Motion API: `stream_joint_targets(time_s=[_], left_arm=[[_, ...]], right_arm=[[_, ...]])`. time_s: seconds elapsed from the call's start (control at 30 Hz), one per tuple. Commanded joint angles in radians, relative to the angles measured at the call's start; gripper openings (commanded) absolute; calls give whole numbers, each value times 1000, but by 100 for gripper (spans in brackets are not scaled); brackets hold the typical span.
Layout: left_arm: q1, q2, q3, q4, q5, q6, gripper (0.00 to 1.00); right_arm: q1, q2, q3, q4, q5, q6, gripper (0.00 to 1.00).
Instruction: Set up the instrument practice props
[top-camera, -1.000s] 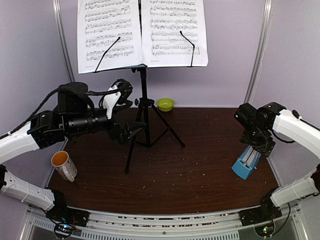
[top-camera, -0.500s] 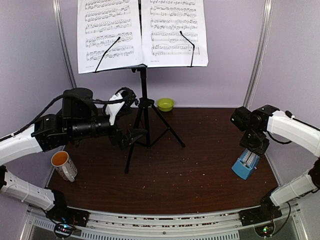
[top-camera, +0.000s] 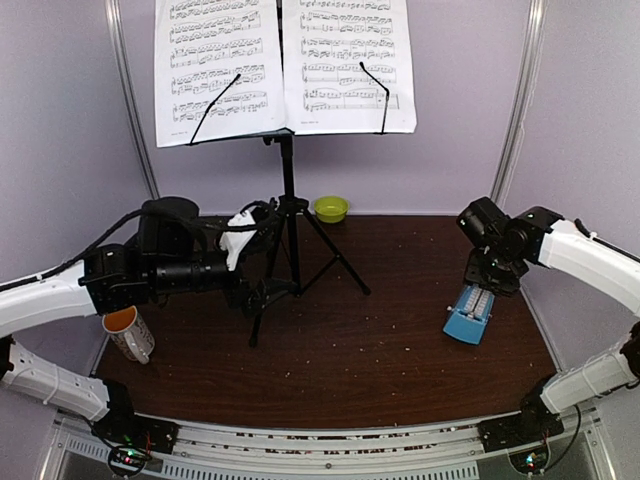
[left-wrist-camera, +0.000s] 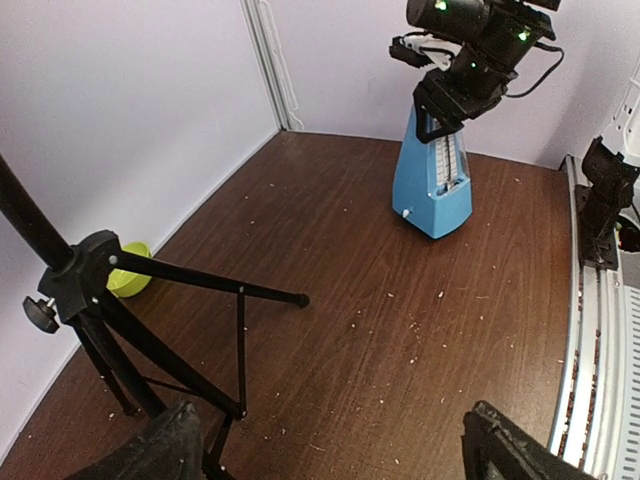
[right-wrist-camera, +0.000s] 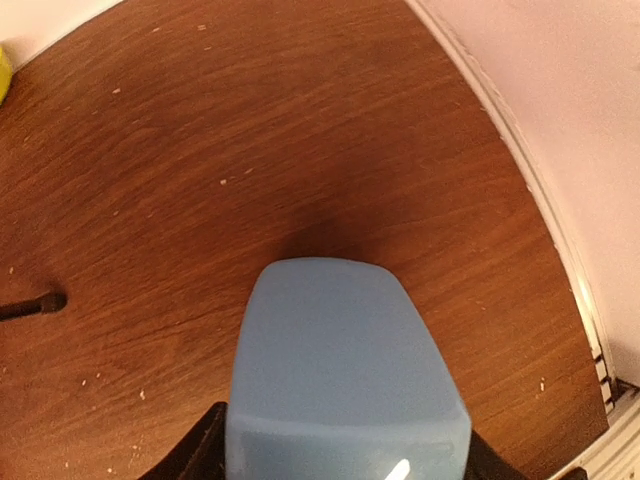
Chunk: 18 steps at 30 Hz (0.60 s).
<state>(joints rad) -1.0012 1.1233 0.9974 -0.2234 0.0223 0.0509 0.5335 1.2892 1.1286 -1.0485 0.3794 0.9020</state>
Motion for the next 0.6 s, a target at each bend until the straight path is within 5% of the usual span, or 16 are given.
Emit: stream_joint_targets(time_s=[0.0, 0.3, 0.57], left_arm=[[5, 27, -38, 110, 53, -24, 91], [-24, 111, -103, 225, 71, -38, 82], [-85, 231, -143, 339, 37, -28, 71]], right_arm=[[54, -60, 25, 162, -61, -206, 53], [204, -58, 52, 281, -148, -469, 49], [239, -72, -2, 444, -354, -523, 43]])
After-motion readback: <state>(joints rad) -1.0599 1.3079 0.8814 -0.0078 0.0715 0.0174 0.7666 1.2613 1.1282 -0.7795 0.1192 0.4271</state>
